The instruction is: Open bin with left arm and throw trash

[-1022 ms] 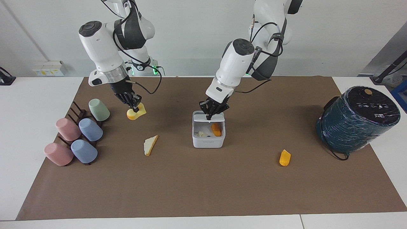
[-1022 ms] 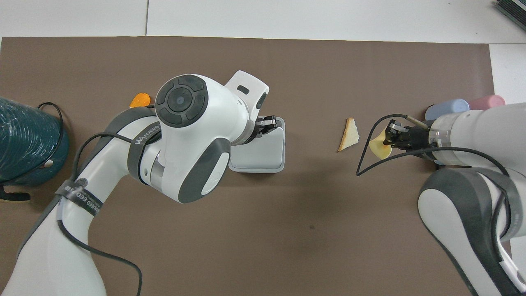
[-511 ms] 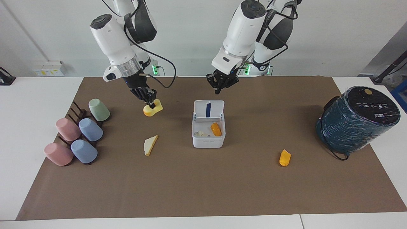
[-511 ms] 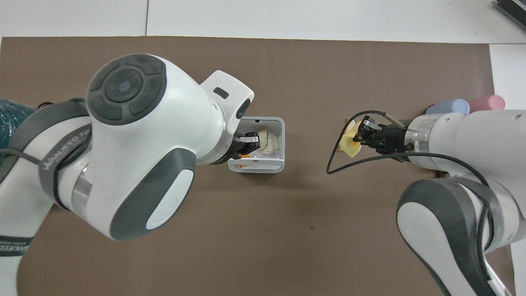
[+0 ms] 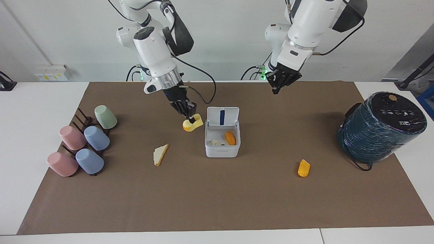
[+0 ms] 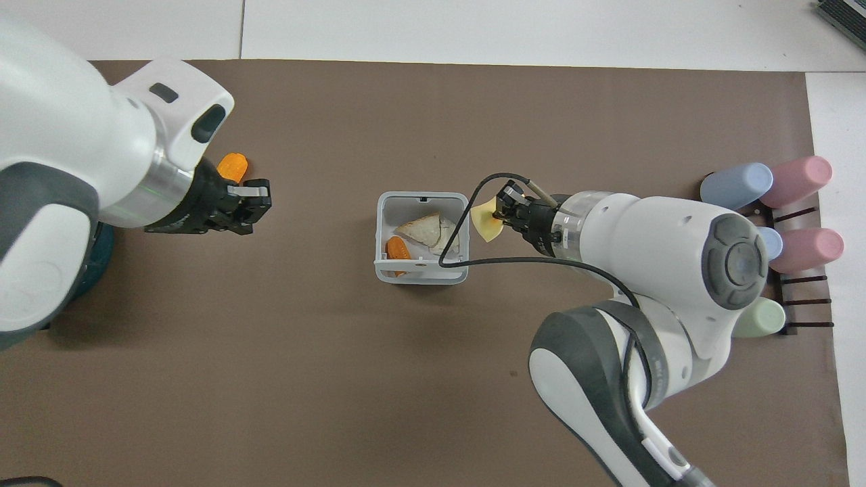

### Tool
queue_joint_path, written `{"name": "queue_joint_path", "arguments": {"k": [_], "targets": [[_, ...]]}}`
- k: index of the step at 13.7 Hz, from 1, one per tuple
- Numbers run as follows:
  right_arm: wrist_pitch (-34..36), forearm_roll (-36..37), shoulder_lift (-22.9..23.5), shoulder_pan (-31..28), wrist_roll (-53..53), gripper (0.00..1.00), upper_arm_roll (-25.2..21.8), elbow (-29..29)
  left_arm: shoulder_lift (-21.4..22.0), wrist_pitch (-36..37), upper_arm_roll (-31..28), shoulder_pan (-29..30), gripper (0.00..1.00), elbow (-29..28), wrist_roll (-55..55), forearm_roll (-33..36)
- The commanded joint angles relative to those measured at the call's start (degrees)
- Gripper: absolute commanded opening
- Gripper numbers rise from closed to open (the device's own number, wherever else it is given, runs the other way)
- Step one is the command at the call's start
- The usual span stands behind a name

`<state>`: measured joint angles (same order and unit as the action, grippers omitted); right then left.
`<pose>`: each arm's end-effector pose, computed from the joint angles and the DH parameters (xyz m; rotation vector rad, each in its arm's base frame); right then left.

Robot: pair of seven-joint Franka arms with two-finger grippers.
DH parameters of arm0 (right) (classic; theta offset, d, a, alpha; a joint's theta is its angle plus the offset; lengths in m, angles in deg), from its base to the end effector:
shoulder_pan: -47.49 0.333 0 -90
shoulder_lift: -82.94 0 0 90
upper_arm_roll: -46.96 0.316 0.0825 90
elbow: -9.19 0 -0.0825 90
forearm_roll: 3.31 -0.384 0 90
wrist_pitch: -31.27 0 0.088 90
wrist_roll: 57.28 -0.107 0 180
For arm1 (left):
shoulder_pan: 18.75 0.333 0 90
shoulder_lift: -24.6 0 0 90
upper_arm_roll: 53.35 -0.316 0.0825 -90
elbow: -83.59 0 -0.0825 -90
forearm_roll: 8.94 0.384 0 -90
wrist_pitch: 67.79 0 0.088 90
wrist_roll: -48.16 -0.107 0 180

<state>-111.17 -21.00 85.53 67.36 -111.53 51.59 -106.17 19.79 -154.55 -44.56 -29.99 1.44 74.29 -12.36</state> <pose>0.5458 0.2466 0.4768 -2.5031 0.9493 -0.2380 0.5395 -0.1993 0.6372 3.0715 0.1594 -0.0472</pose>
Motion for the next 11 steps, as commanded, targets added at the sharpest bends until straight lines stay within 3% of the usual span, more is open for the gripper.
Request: {"name": "queue_joint_path", "arguments": {"k": [1, 4, 6, 7, 9, 11], "targets": [[-2.0, -1.4, 6.6, 1.4, -3.7, 0.00, 0.0, 6.3, -0.1, 2.2, 0.4, 5.0, 0.00, 1.1, -9.6, 3.1], [-2.1, -8.7, 7.5, 2.2, -4.1, 0.00, 0.5, 6.6, 1.3, 2.0, 0.8, 10.6, 0.00, 0.5, -19.5, 3.3], [-1.7, -11.9, 8.1, 3.8, -4.3, 0.00, 0.4, 6.2, 3.0, 0.5, 0.8, 12.2, 0.00, -2.8, -21.6, 3.6], [-1.4, -13.3, 8.1, 3.9, -4.3, 0.00, 0.4, 6.0, 3.7, -0.7, 0.8, 12.6, 0.06, -4.6, -21.6, 3.6], [-1.2, -17.0, 8.4, 3.9, -4.3, 0.02, 0.4, 5.9, 4.9, -2.6, 0.8, 12.7, 0.39, -7.1, -21.6, 3.6], [-1.9, -17.8, 9.3, 3.9, -4.3, 0.09, 0.5, 6.1, 5.2, -3.0, 0.8, 13.4, 0.87, -7.6, -21.7, 3.6]]}}
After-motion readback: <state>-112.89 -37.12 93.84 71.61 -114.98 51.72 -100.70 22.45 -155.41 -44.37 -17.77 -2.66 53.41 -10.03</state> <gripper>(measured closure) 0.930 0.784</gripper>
